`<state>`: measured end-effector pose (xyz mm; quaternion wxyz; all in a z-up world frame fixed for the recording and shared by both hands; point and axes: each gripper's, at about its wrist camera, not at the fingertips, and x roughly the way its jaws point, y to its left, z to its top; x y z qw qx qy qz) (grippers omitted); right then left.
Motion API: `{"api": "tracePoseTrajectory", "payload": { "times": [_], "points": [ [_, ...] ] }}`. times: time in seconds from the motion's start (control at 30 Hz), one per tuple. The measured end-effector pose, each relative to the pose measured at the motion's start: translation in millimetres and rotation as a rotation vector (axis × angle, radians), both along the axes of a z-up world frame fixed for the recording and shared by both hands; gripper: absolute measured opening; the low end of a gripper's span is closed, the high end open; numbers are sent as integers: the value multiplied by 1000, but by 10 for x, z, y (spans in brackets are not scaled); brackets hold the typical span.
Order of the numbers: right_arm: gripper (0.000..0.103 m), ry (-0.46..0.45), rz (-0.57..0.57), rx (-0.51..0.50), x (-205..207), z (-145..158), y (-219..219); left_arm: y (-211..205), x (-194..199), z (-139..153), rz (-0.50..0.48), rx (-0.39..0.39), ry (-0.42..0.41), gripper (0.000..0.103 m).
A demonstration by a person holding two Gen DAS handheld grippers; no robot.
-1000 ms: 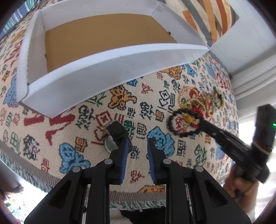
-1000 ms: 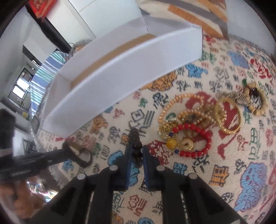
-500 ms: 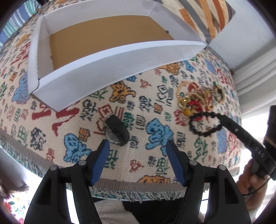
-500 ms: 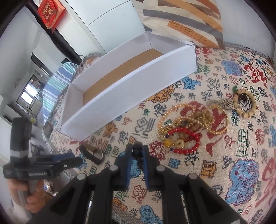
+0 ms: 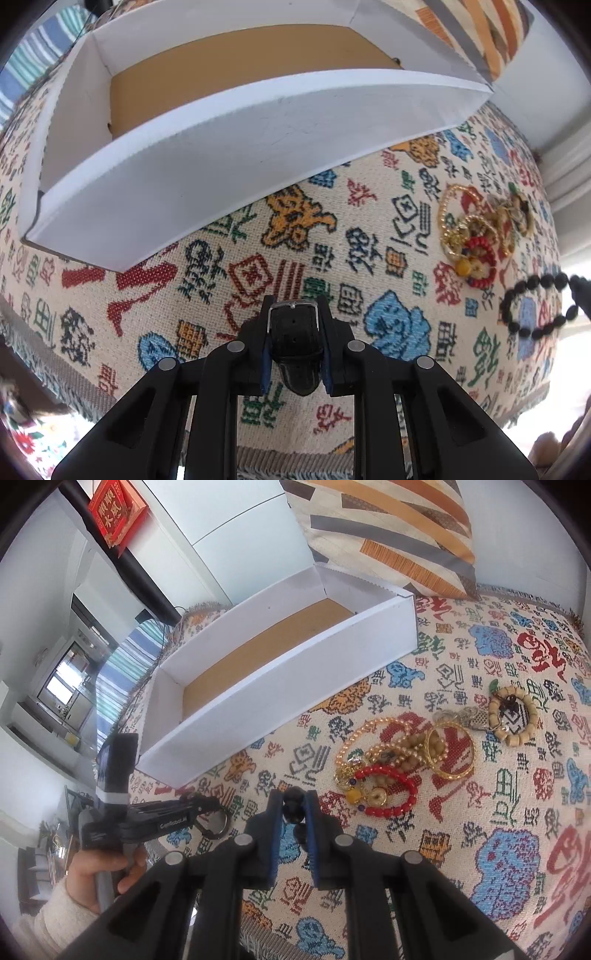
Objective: Organize jewelry
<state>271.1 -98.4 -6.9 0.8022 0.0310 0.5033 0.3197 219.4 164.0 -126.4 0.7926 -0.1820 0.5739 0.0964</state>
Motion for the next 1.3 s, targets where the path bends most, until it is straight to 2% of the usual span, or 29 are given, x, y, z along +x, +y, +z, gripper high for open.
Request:
{"api": "tracePoseTrajectory", "payload": {
  "times": [0.17,0.27,0.4,0.5,0.63,0.8,0.97,1.03,1.07,1.1,1.2,1.23,1.27,1.3],
  "points": [
    [13,1,25,13,176,169,108,-12,-29,380,-32,-87,-50,19],
    [13,-27,58,27,295,382,270,51,-2,853,-50,-103,-121,19],
    [13,-108,120,39,493,761,652,267,200,1319,-40,-46,-192,19],
    [13,-149,154,42,658,911,985,543,426,1466,2,34,-214,20],
    [13,-167,195,22,963,875,1472,874,734,1297,61,54,-207,19],
    [13,-93,231,-30,1277,455,1926,1132,967,910,117,21,-147,20],
    [14,-59,247,-87,1371,55,2126,1167,1056,649,123,39,-102,22],
    [24,-84,235,-105,1387,1,2124,1150,1064,643,110,66,-103,39],
    [40,-94,227,-105,1392,-2,2105,1128,1051,653,106,83,-106,57],
    [47,-108,211,-97,1396,26,2060,1104,1036,692,103,110,-120,70],
    [50,-154,183,-93,1380,114,1946,1006,952,833,103,183,-174,82],
    [54,-182,172,-103,1356,158,1889,950,906,890,102,201,-195,83],
    [66,-218,154,-119,1309,206,1814,901,870,926,101,215,-214,87],
    [74,-248,140,-131,1276,240,1752,830,820,972,98,228,-238,91]
  ]
}}
